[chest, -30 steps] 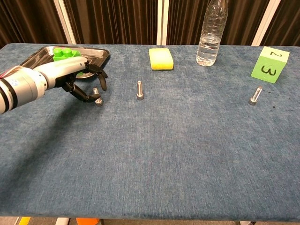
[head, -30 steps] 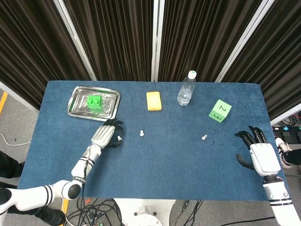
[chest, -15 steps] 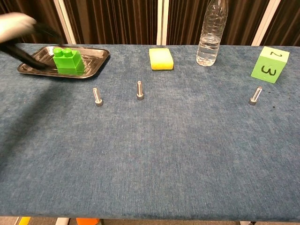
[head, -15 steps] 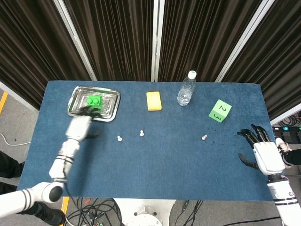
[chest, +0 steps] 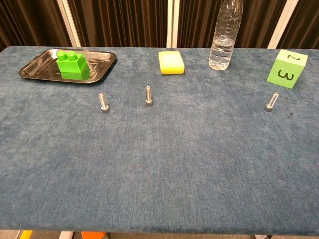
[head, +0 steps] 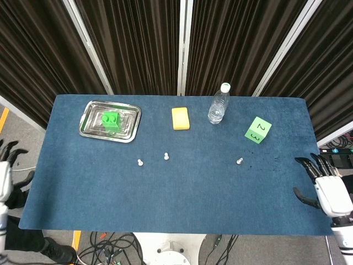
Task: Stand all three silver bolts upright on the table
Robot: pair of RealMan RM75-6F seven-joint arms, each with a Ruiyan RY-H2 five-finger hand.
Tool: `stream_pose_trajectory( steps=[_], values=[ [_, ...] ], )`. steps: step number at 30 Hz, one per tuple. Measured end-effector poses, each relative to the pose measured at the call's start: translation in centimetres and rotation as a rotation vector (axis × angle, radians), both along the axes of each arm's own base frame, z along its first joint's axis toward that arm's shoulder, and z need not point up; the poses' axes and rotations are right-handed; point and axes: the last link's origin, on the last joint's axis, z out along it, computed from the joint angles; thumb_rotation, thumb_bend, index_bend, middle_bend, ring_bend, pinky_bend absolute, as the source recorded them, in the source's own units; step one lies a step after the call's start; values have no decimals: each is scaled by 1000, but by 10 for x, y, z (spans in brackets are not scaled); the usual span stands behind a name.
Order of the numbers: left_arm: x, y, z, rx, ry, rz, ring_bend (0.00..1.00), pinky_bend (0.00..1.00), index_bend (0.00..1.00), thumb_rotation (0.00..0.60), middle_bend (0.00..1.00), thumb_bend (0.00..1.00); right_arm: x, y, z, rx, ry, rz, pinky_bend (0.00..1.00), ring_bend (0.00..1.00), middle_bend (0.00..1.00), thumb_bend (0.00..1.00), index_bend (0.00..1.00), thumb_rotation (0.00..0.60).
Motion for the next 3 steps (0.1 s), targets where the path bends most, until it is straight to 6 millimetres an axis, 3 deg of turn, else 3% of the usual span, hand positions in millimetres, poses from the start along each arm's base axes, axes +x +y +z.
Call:
stream_pose_trajectory(
  steps=[3],
  values=[
    [-3, -25, -1, 1, -2, 11, 10, 0, 309, 600, 150, 220, -4, 5, 1, -4, -14, -12, 2, 0, 141, 226, 123, 600]
  ],
)
